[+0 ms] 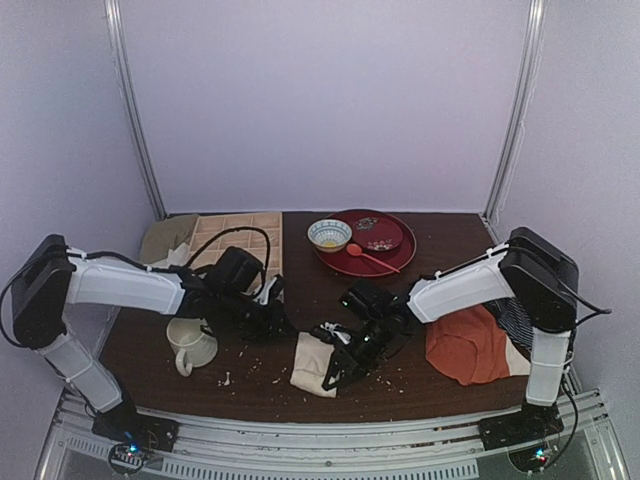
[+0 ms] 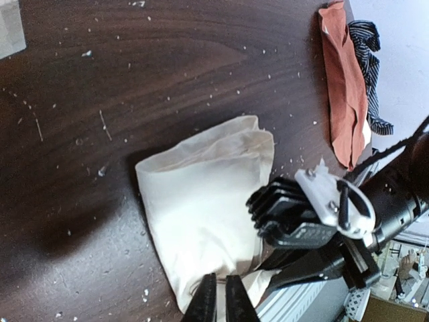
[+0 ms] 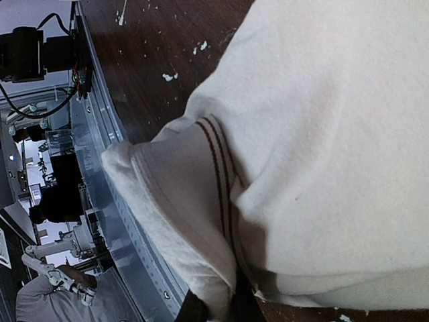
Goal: Roll the underwear
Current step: Roll the underwear at the center of the board.
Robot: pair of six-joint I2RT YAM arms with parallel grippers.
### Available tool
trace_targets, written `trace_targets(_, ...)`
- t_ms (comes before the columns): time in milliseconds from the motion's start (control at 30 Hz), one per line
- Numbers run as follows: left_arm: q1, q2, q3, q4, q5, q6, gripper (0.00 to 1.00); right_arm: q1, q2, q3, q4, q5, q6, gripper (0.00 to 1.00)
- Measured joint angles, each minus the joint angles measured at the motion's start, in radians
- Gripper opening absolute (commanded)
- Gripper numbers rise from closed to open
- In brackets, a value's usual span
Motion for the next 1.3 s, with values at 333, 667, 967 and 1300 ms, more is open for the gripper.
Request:
trace_targets(333,-0.046,-0.095,-0.061,0.024,0.111,0.063,0.08,-0.006,0.033,0.060,-0.090,-0.016,-0.042,0.00)
trace_targets(667,-0.191,-0.018,-0.047,0.079,0.142,0.072,0.01,-0.009,0.049,0.093,-0.146,-0.019,-0.064,0.00)
trace_targets(967,-0.207,0.011,-0.086,0.097,0.053,0.035,0.00,-0.009,0.050,0.097,-0.157,-0.019,-0.076,0.00)
trace_targets(1300,-0.209,0.081,-0.077,0.123,-0.025,-0.031,0.00,-0.009,0.049,0.099,-0.163,-0.013,-0.080,0.00)
